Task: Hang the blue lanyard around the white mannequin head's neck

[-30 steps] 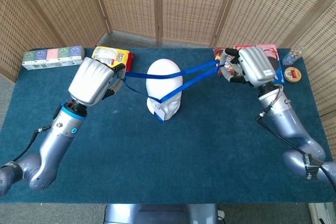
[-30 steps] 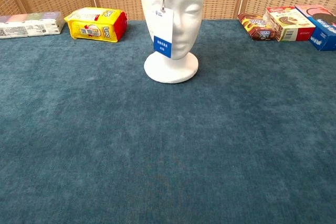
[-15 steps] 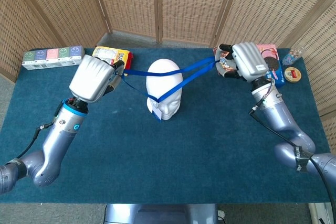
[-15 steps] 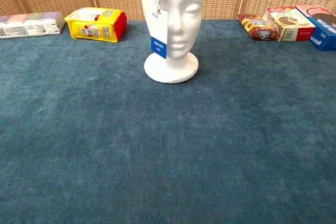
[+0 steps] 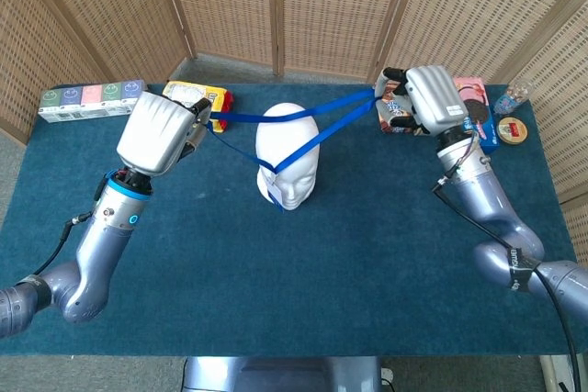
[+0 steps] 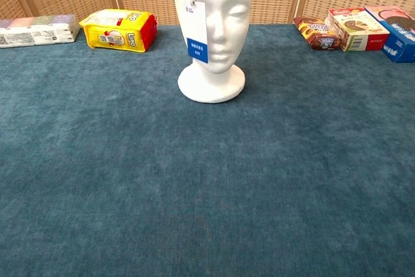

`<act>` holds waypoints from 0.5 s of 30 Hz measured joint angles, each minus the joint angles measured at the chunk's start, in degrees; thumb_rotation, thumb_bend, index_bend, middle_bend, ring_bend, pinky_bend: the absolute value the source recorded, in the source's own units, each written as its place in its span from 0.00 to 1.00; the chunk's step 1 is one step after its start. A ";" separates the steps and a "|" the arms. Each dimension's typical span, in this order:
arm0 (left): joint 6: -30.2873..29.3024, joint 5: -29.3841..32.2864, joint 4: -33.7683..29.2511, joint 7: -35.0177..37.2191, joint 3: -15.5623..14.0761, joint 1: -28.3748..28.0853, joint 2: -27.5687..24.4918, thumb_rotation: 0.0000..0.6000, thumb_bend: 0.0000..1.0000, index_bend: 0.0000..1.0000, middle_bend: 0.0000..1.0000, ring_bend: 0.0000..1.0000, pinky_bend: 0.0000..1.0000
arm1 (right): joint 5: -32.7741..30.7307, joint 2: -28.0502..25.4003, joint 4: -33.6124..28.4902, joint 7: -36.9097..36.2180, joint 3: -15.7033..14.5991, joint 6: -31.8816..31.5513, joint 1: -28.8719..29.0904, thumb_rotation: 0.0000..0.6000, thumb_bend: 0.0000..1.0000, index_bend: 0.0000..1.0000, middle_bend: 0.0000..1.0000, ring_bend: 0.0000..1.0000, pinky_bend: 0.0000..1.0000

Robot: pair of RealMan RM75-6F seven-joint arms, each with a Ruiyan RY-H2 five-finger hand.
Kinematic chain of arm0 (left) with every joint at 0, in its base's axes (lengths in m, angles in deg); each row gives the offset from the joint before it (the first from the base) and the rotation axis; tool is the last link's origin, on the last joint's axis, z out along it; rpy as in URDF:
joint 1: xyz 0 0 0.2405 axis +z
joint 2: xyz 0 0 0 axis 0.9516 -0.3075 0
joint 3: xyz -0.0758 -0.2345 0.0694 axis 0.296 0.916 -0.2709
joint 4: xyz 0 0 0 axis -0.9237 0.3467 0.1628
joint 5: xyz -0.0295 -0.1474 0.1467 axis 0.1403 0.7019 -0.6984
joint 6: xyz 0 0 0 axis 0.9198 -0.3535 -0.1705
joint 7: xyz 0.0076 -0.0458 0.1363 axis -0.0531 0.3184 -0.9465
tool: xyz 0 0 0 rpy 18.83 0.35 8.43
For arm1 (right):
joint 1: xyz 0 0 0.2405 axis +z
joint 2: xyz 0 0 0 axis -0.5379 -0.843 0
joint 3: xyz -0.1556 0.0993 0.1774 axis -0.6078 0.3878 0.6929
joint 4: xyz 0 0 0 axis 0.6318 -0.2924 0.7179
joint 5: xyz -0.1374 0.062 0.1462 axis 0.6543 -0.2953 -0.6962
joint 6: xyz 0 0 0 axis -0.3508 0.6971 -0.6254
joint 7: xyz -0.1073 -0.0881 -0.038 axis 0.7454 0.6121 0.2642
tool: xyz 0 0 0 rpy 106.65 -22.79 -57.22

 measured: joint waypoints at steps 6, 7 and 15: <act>0.42 0.11 0.06 -1.25 -0.38 -0.25 0.07 1.00 0.42 0.66 1.00 1.00 1.00 | -0.71 0.92 1.19 0.13 0.00 0.57 0.47 1.00 0.49 0.78 1.00 1.00 1.00; 0.43 0.08 0.10 -1.46 -0.43 -0.29 0.10 1.00 0.42 0.66 1.00 1.00 1.00 | -0.81 1.09 1.41 0.18 0.01 0.64 0.56 1.00 0.49 0.78 1.00 1.00 1.00; 0.87 1.12 0.30 -3.25 -1.05 -0.36 0.40 1.00 0.42 0.66 1.00 1.00 1.00 | -1.35 2.33 2.92 0.93 -0.14 1.31 1.31 1.00 0.49 0.78 1.00 1.00 1.00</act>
